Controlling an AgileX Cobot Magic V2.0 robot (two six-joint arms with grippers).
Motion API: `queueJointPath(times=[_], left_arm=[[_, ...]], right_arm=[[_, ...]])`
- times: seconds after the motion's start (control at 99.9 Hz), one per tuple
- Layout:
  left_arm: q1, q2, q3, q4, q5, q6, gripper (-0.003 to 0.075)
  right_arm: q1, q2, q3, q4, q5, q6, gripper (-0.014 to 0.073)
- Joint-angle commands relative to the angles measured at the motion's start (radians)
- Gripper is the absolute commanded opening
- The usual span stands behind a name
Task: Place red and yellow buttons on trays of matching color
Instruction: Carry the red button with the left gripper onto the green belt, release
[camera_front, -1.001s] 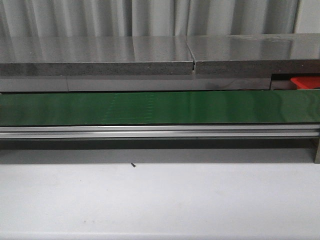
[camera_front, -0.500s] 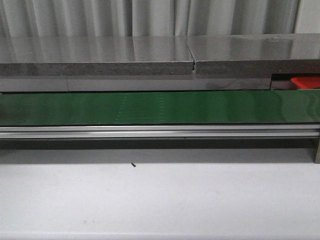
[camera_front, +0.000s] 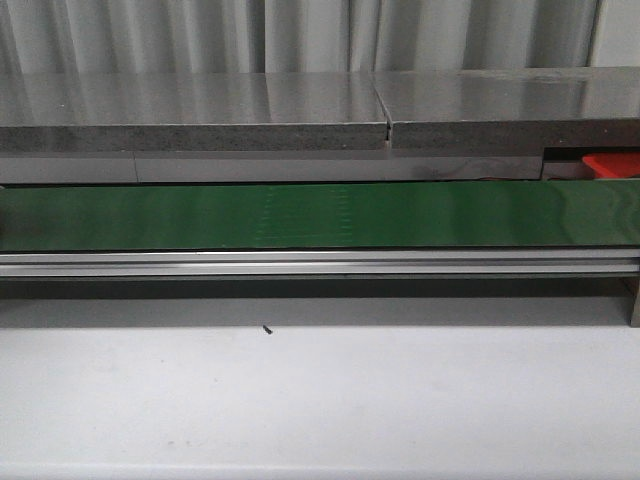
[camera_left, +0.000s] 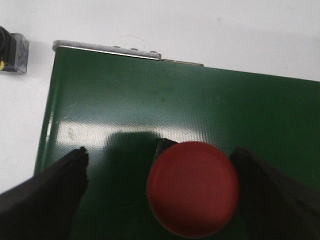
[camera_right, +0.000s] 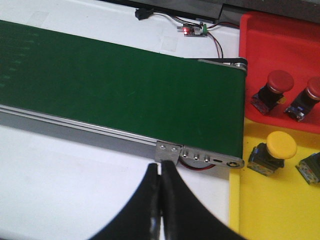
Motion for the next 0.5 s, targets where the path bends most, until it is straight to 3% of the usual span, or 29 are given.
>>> queueJointPath(times=[0.0, 0.49], left_arm=[[-0.005, -0.081, -0.025, -0.011, -0.031, 0.001, 0.0664], [0.034, -0.219, -0.056, 0.065, -0.055, 0.001, 0.0664]], right_arm=[[0.002, -0.005, -0.026, 0.008, -0.062, -0.008, -0.0067], [0.002, -0.005, -0.026, 0.008, -0.062, -0.008, -0.0067]])
